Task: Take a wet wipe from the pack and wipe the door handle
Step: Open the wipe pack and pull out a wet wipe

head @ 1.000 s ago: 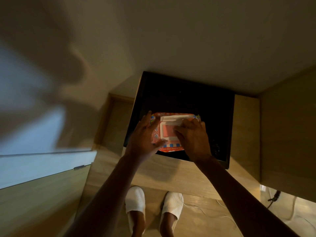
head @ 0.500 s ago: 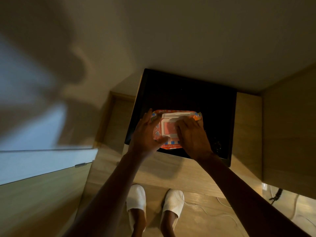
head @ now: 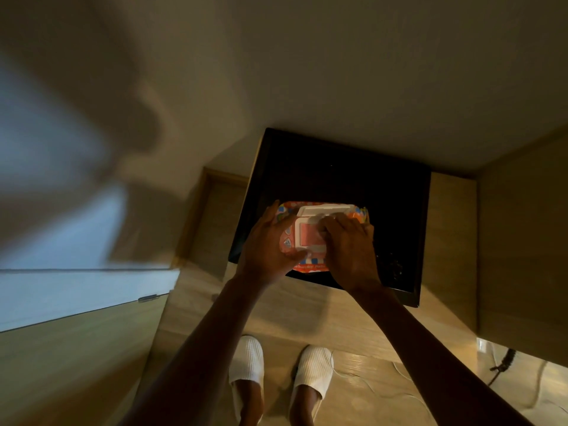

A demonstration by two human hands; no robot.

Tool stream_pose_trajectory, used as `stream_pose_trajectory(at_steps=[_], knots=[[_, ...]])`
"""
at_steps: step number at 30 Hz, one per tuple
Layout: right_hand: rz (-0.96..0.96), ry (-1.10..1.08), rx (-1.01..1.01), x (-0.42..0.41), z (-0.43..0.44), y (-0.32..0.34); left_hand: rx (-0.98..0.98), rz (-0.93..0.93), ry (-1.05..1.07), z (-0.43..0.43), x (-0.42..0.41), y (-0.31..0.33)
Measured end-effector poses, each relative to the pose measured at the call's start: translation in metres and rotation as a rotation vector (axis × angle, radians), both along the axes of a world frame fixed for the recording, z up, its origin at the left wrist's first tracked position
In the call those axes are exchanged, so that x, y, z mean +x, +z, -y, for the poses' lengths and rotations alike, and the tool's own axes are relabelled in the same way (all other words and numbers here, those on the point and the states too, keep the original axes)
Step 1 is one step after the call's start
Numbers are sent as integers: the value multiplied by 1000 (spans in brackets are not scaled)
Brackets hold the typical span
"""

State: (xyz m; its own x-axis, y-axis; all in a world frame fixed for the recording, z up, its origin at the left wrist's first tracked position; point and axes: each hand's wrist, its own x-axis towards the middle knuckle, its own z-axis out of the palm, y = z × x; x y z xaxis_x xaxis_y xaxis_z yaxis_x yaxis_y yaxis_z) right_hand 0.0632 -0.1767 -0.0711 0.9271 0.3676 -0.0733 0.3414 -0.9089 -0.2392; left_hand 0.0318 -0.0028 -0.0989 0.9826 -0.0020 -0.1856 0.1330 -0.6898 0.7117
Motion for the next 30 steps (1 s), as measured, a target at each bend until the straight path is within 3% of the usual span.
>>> stream_pose_trajectory(at_steps=[11,17,23,30], knots=[[28,-25,180,-6,1,8,-37,10,16,1,-1,1],[-73,-132,253,-3,8,9,2,-26,22,1,-1,-2],[39,-4,109,-5,14,2,31,-25,27,1,-1,-1],[59,-50,76,-2,4,8,18,-1,13,1,0,0]])
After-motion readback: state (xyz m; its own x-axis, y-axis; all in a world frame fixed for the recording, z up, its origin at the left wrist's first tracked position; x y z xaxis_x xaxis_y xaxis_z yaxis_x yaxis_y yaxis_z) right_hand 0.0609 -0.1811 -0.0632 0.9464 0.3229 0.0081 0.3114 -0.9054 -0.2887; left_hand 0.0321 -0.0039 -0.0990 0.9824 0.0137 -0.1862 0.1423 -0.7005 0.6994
